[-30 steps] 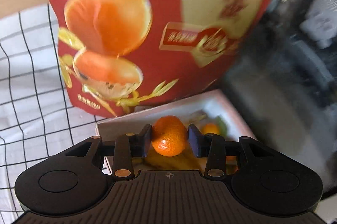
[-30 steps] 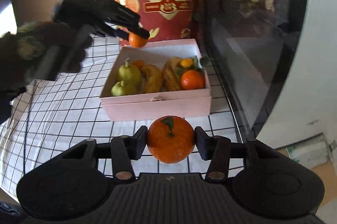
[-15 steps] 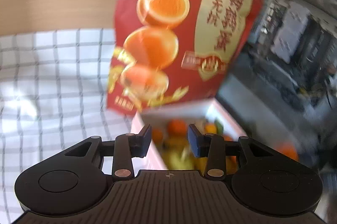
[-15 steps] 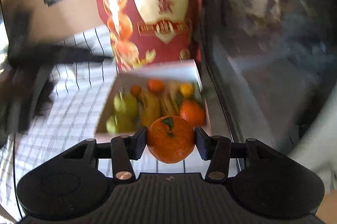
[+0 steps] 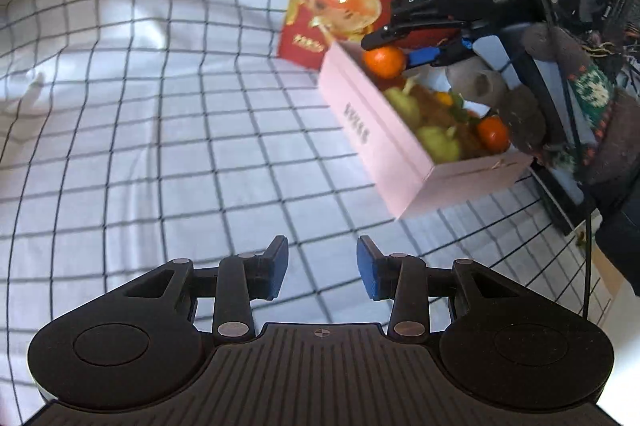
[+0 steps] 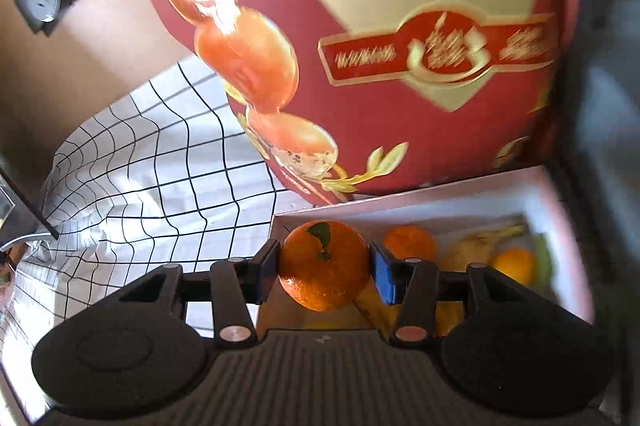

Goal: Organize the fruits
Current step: 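Lower the leafy mandarin into the pink box and open the right tool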

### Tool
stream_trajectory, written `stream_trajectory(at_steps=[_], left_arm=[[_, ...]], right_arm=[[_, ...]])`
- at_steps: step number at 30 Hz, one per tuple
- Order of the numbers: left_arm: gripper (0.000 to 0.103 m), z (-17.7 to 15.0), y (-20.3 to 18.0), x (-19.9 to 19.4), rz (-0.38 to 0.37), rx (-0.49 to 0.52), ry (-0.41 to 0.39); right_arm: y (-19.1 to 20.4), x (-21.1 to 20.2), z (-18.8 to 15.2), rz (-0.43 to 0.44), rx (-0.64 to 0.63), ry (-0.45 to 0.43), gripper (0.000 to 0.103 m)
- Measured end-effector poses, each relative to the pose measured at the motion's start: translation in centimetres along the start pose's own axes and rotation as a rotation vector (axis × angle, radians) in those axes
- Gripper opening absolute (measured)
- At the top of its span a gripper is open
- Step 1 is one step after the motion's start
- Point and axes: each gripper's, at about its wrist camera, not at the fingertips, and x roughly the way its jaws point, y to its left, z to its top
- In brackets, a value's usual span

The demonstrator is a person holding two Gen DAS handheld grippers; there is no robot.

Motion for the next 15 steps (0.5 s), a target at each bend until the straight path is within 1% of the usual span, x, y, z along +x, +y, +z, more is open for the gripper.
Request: stream_trajectory(at_steps=[2, 3, 6, 8, 10, 11, 12, 14, 15], left_arm=[[0.042, -0.5, 0.1, 0.2, 0.015, 0.004, 0.003], [0.042, -0.9, 0.1, 0.4, 0.020, 0.006, 0.004], [0.042, -1.5, -0.4, 1.0, 0.040, 0.029, 0.001], [0.042, -2.0, -1.0, 1.4, 0.065, 0.054, -0.007], [0.042, -2.5, -1.6, 1.7, 0.094, 0.067, -0.022], [0.042, -2.7, -1.9, 1.9, 0.114, 0.070, -0.024], [0.042, -3.0, -2.1, 2.2, 0.138, 0.069, -0.025], [0.042, -3.6, -2.4, 2.3, 0.163, 0.069, -0.044], [0.042, -3.8, -2.6, 2.3, 0.176, 0.074, -0.054]], right_arm=[[0.1, 0.3, -0.1, -0.004, 0.003, -0.006, 0.050], [0.1, -0.2, -0.3, -0.007, 0.003, -0.020, 0.051], [0.3, -3.5, -1.8, 0.013, -0.008, -0.089, 0.061], [0.7, -6.5, -3.5, 0.028, -0.054, -0.132, 0.064], [1.4, -9.6, -5.9, 0.014, -0.117, -0.174, 0.071], [1.7, -11.2, -7.6, -0.001, -0.154, -0.196, 0.072], [2.1, -12.4, -9.1, -0.012, -0.191, -0.206, 0.076], [2.7, -14.2, -12.5, -0.038, -0.248, -0.209, 0.077], [2.7, -14.7, -13.9, -0.053, -0.258, -0.204, 0.078]])
